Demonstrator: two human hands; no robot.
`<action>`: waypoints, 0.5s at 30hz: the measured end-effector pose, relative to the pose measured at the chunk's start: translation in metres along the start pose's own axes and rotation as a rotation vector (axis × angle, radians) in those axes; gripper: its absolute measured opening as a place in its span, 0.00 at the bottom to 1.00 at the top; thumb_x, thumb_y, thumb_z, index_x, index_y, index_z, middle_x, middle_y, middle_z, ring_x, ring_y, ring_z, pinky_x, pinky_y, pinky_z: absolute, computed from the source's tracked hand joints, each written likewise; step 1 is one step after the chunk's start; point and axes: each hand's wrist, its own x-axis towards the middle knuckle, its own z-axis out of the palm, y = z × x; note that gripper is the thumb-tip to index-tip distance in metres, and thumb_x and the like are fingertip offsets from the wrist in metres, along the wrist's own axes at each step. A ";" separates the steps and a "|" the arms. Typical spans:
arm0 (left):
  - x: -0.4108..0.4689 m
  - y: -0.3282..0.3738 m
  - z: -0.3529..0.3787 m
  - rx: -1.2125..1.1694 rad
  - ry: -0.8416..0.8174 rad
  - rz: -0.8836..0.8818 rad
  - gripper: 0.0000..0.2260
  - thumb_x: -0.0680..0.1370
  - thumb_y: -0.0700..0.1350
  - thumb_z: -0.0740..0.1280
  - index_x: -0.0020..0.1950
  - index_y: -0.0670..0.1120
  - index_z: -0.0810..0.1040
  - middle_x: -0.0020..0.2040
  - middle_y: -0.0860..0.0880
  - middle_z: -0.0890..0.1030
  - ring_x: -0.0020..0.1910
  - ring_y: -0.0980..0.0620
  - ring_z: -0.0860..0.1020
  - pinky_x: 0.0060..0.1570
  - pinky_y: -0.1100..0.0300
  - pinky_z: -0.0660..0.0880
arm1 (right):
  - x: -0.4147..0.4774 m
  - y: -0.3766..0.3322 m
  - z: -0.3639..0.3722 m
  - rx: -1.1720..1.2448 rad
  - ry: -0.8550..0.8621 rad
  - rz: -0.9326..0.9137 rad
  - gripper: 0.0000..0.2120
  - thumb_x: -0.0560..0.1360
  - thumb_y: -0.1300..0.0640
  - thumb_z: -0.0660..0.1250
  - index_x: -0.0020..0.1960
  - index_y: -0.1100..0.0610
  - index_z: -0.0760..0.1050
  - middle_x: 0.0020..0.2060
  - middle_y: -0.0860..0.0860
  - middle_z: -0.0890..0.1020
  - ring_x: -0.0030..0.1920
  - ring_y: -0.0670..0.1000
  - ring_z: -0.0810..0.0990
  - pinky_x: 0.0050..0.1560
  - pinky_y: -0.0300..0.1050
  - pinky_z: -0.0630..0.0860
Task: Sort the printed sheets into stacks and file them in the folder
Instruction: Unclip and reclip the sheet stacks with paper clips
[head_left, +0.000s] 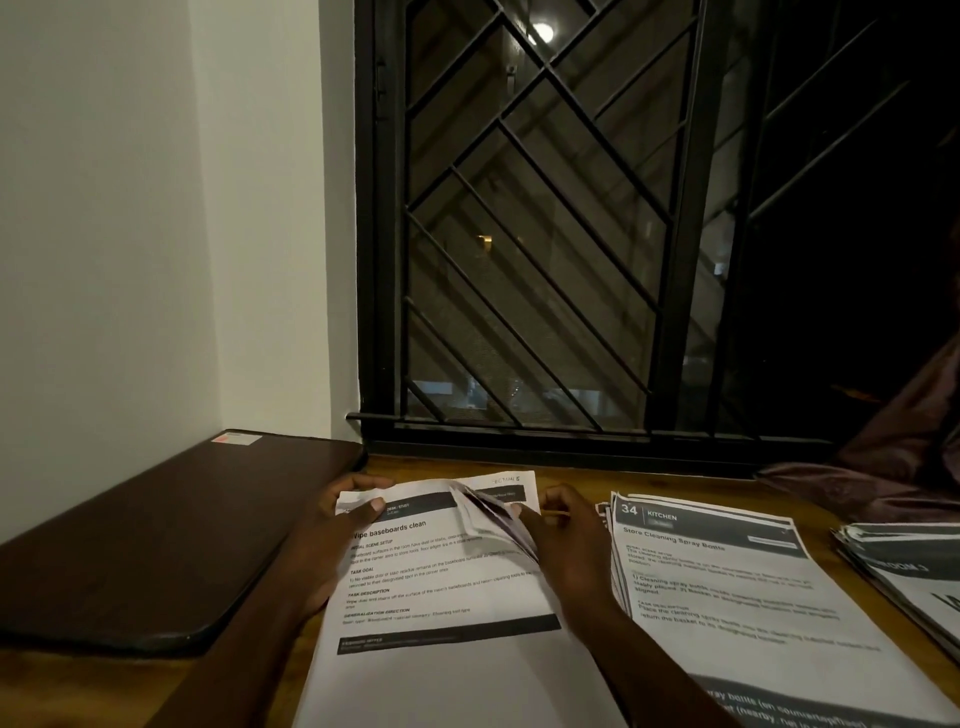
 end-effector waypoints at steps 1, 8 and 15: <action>0.000 0.000 0.000 0.001 0.003 0.000 0.07 0.77 0.35 0.65 0.53 0.44 0.76 0.53 0.37 0.80 0.46 0.40 0.83 0.39 0.51 0.82 | -0.001 -0.003 -0.002 0.010 0.028 -0.023 0.07 0.71 0.57 0.73 0.40 0.54 0.75 0.36 0.48 0.79 0.37 0.44 0.76 0.35 0.31 0.72; -0.002 0.002 0.004 -0.022 0.014 -0.011 0.07 0.77 0.34 0.64 0.52 0.43 0.76 0.52 0.37 0.80 0.43 0.43 0.84 0.36 0.54 0.82 | -0.007 -0.015 -0.008 -0.039 0.098 -0.080 0.10 0.72 0.61 0.71 0.46 0.48 0.73 0.38 0.41 0.76 0.38 0.41 0.75 0.34 0.27 0.65; -0.009 0.009 0.008 -0.021 0.030 -0.032 0.07 0.78 0.34 0.63 0.51 0.44 0.76 0.51 0.37 0.79 0.44 0.41 0.81 0.34 0.55 0.82 | -0.012 -0.013 -0.008 -0.183 0.052 -0.316 0.11 0.66 0.59 0.75 0.34 0.49 0.74 0.56 0.40 0.71 0.61 0.43 0.67 0.55 0.32 0.65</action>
